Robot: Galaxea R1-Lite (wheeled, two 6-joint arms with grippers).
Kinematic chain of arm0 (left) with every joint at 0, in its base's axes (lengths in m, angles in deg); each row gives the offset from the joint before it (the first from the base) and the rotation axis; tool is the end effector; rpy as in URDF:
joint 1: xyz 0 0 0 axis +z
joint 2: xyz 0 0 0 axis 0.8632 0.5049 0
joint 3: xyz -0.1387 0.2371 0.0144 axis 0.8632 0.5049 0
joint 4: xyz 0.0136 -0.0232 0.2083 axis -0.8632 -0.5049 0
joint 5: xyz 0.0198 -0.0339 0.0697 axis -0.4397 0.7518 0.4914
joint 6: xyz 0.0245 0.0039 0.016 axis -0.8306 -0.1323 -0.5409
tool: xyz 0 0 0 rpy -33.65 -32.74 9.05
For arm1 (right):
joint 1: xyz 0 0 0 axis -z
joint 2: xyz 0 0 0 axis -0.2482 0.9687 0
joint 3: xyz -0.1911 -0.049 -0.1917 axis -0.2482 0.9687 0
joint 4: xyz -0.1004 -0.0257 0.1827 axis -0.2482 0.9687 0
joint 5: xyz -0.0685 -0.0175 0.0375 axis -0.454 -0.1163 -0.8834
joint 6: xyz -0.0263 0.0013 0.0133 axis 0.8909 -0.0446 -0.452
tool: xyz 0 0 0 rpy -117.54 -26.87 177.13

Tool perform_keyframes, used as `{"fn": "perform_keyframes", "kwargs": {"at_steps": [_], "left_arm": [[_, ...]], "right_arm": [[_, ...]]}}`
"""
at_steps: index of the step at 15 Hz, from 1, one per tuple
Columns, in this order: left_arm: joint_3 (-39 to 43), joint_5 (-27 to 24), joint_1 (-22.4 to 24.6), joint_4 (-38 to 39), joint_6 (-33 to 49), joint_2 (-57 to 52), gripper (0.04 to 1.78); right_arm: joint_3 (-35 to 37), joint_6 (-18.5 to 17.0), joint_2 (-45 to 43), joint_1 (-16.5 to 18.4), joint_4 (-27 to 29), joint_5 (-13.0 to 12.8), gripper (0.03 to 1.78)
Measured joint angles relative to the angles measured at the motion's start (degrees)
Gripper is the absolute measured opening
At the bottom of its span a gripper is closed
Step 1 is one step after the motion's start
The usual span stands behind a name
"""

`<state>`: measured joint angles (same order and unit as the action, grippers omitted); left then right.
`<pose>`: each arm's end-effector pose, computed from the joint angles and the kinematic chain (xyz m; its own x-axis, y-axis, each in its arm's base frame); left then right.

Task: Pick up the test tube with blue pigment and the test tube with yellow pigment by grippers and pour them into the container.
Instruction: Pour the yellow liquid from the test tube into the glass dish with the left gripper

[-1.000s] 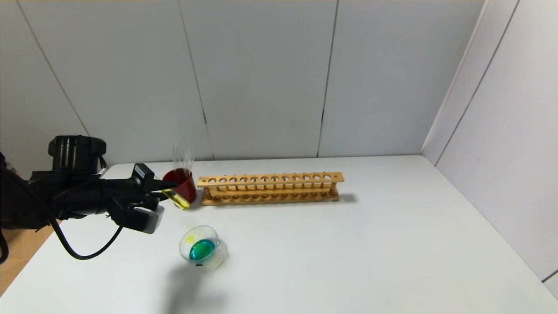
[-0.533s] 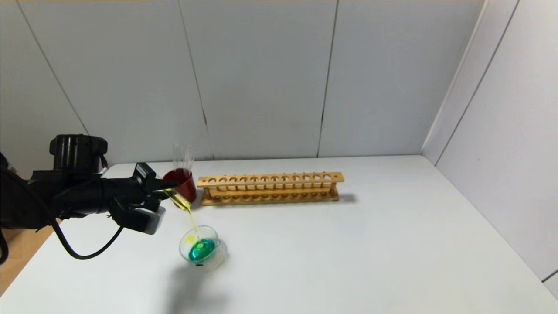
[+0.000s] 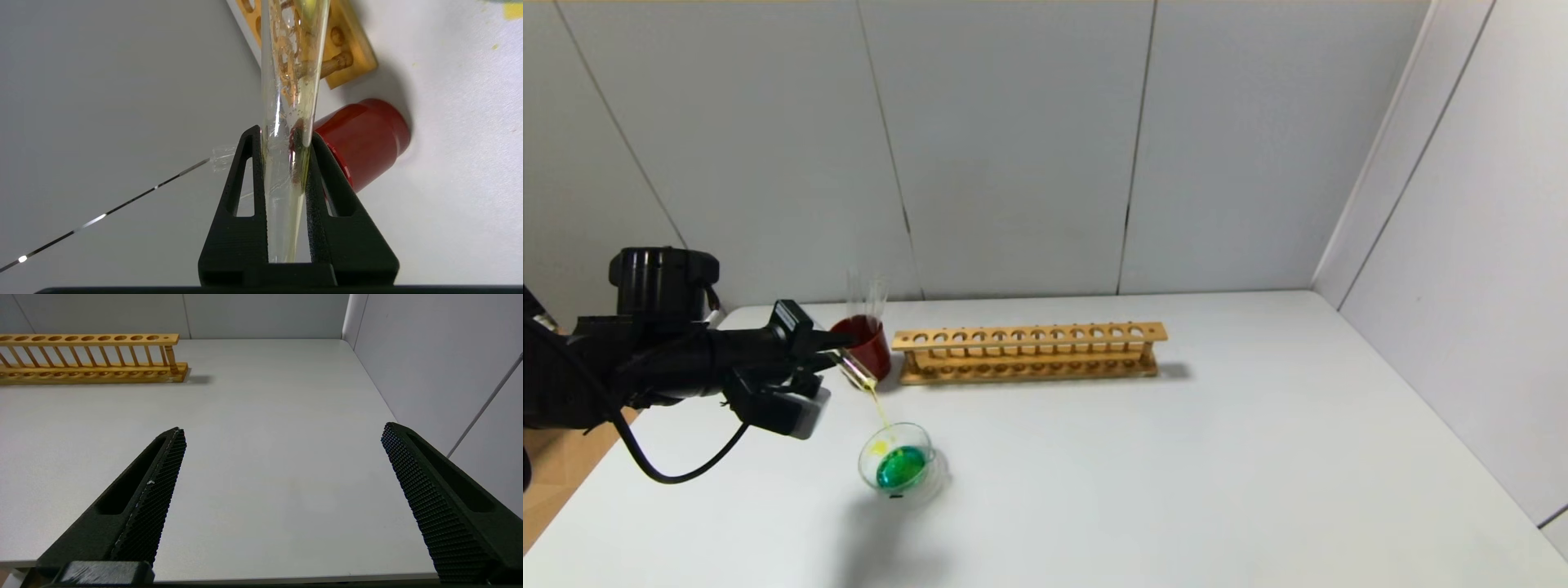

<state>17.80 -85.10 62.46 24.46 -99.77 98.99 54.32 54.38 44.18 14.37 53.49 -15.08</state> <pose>0.3204 -0.0008 0.0962 0.7351 -0.5167 -0.4389 0.2371 -0.4106 0.8805 0.0305 0.0002 0.0757 1.0000 0.0044 0.0010 -0.0044 1.0000 0.0017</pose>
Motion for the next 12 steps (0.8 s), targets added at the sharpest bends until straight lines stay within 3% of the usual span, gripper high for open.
{"fn": "perform_keyframes", "kwargs": {"at_steps": [12], "left_arm": [[1.4,1.1,-0.9,3.5,-2.1,-0.2,0.31]], "right_arm": [[0.0,0.0,0.0,0.0,0.0,0.0,1.75]]}}
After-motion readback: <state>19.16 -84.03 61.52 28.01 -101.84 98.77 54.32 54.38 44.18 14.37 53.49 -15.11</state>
